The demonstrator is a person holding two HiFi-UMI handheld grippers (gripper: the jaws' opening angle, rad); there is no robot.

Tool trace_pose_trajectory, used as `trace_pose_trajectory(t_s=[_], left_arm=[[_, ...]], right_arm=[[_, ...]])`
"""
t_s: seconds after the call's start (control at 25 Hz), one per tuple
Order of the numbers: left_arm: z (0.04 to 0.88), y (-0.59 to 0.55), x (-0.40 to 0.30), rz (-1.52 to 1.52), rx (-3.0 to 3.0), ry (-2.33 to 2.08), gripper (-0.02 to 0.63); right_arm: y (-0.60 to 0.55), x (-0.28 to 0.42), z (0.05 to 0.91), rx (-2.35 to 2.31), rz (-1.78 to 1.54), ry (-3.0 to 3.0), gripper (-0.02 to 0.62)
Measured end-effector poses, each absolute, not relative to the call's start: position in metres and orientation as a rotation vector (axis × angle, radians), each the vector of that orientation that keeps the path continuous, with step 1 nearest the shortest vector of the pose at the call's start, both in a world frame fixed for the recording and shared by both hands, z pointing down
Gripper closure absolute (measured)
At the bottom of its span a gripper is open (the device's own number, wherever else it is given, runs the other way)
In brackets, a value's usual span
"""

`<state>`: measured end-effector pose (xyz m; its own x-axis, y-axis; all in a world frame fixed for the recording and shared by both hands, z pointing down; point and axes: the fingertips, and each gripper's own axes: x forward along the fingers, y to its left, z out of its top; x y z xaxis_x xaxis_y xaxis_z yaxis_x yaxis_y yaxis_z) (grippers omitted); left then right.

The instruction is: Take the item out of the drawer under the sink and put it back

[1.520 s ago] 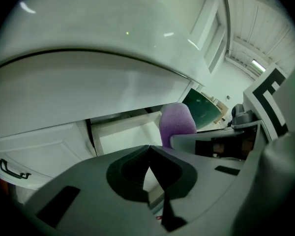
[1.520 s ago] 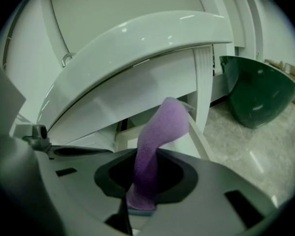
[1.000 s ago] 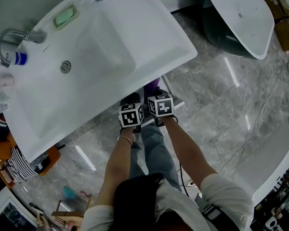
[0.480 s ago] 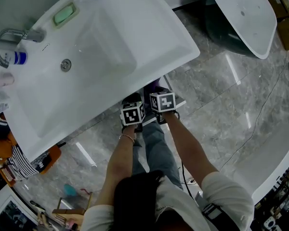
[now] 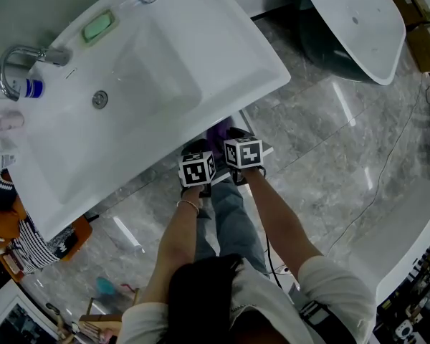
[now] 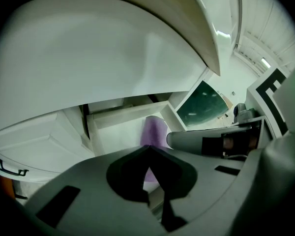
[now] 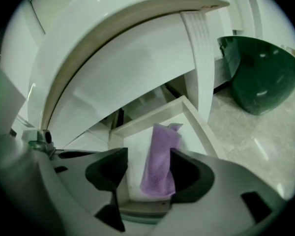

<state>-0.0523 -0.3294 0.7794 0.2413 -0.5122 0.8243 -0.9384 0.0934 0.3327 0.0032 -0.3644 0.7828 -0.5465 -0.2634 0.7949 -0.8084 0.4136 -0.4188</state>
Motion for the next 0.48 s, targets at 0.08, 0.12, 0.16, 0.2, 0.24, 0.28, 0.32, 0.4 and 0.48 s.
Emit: trace_pose_trajectory(t_s=[0.08, 0.12, 0.16, 0.2, 0.24, 0.28, 0.32, 0.4, 0.48], left_arm=[[0.773, -0.328, -0.051, 0.552, 1.566, -1.402, 0.603], [0.77, -0.327, -0.051, 0.547, 1.572, -1.402, 0.603], [0.766, -0.326, -0.051, 0.541, 1.578, -1.403, 0.603], [0.762, -0.326, -0.051, 0.534, 1.584, -1.405, 0.603], [0.757, -0.325, -0.051, 0.526, 1.59, -1.407, 0.603], [0.752, -0.324, -0.051, 0.518, 1.597, -1.409, 0.603], [0.747, -0.324, -0.052, 0.51, 1.605, -1.411, 0.603], [0.735, -0.322, -0.051, 0.493, 1.628, -1.413, 0.603], [0.721, -0.321, -0.049, 0.476, 1.654, -1.42, 0.603]], right_arm=[[-0.365, 0.005, 0.775, 0.923, 1.084, -2.039, 0.333], [-0.364, 0.006, 0.771, 0.926, 1.079, -2.045, 0.333], [-0.363, 0.007, 0.766, 0.928, 1.072, -2.052, 0.333], [-0.362, 0.007, 0.761, 0.933, 1.064, -2.058, 0.333], [-0.361, 0.008, 0.755, 0.94, 1.057, -2.065, 0.333], [-0.36, 0.009, 0.749, 0.948, 1.051, -2.071, 0.333], [-0.358, 0.009, 0.743, 0.957, 1.046, -2.076, 0.333], [-0.354, 0.011, 0.731, 0.969, 1.038, -2.088, 0.333], [-0.35, 0.014, 0.718, 0.982, 1.027, -2.101, 0.333]])
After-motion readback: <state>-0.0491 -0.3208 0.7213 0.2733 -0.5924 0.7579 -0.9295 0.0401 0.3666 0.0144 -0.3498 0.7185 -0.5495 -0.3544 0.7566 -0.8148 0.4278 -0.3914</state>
